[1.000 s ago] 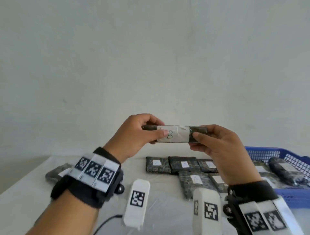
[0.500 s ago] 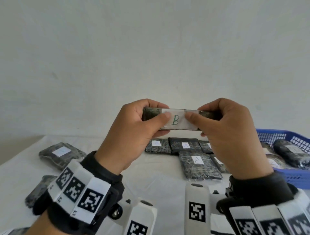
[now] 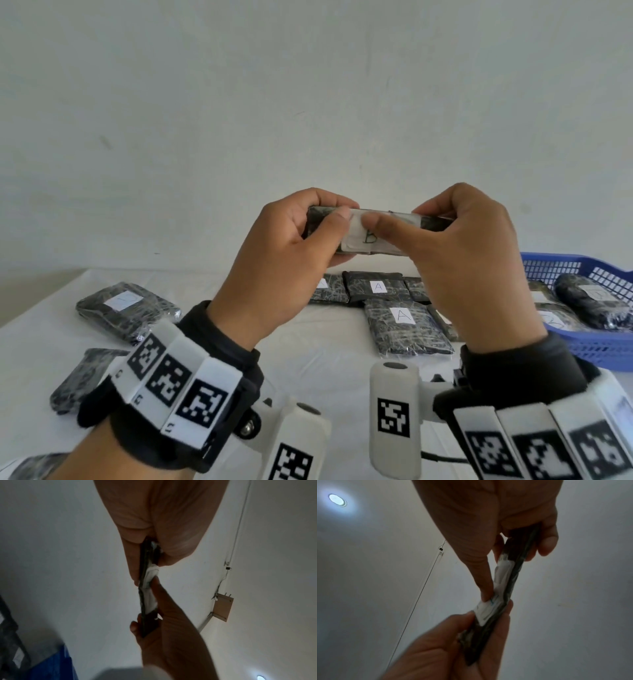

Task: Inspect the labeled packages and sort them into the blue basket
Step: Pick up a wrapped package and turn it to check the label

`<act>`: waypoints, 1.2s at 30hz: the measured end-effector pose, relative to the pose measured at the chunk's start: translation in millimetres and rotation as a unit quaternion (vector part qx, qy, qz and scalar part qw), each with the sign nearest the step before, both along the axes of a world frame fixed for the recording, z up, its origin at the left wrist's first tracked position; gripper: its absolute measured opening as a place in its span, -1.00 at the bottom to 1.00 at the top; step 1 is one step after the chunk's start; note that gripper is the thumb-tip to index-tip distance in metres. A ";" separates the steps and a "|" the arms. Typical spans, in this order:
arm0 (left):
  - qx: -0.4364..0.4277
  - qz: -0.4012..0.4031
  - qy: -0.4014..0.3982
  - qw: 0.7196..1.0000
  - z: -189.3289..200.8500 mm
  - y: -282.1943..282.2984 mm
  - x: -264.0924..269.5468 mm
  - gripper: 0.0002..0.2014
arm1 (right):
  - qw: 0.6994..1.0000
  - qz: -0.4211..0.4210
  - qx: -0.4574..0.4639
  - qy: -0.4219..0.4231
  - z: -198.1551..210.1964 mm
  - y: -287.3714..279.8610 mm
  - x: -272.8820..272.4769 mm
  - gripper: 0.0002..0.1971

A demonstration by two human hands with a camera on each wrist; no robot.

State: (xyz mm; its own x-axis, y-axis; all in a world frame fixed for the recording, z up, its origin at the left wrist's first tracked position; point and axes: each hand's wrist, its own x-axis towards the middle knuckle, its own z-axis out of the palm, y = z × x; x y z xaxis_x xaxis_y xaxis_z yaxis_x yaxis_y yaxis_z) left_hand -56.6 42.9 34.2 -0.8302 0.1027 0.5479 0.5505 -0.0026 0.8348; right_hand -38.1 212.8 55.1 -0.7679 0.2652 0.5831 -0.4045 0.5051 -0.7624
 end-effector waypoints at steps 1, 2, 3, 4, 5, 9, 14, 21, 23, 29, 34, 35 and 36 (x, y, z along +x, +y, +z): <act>-0.003 0.004 0.004 1.000 -0.9 0.4 0.1 -0.82 | 1.000 0.001 -0.001 0.006 -0.8 0.1 0.1 -0.48; -0.006 0.008 0.009 1.000 -0.9 0.1 0.1 -0.81 | 1.000 0.006 -0.002 0.009 -1.2 -0.3 0.5 -0.48; -0.007 0.009 0.011 1.000 -0.8 -0.8 0.0 -0.80 | 1.000 0.011 -0.004 0.008 -1.7 -0.9 1.0 -0.48; -0.003 0.003 0.006 1.000 0.1 -1.6 0.4 -0.80 | 1.000 0.015 -0.005 0.008 -2.0 -1.3 1.5 -0.47; 0.008 -0.013 -0.007 1.000 1.7 -2.2 1.4 -0.78 | 1.000 0.016 -0.006 0.010 -2.4 -1.4 1.5 -0.46; 0.014 -0.038 -0.024 0.999 3.7 -4.3 2.7 -0.70 | 0.999 0.014 -0.013 0.025 -1.5 0.4 1.4 -0.53; 0.017 -0.050 -0.040 0.998 -1.4 2.1 0.7 -0.74 | 1.000 0.000 -0.004 0.019 -0.5 8.0 -1.1 -0.62; 0.039 -0.057 -0.041 0.997 0.2 -0.4 1.1 -0.78 | 0.998 0.009 0.064 -0.017 1.5 8.6 4.0 -0.55; 0.043 -0.049 -0.038 0.997 -0.5 0.2 1.0 -0.78 | 0.997 0.002 0.078 -0.012 1.2 7.5 3.8 -0.55; 0.049 -0.033 -0.023 0.998 -2.3 -2.5 -3.3 -0.82 | 0.995 0.002 0.101 0.000 -1.2 6.1 2.1 -0.59; 0.013 0.004 0.010 1.000 -4.8 1.3 -3.5 -0.87 | 0.998 0.019 0.055 0.007 -4.2 7.5 -2.9 -0.68; 0.004 0.009 0.016 1.000 -5.2 2.3 -3.2 -0.88 | 0.999 0.017 0.041 0.012 -4.6 8.2 -3.9 -0.69; 0.004 0.011 0.019 1.000 -5.5 2.9 -3.2 -0.89 | 0.999 0.018 0.033 0.017 -4.9 8.6 -4.6 -0.69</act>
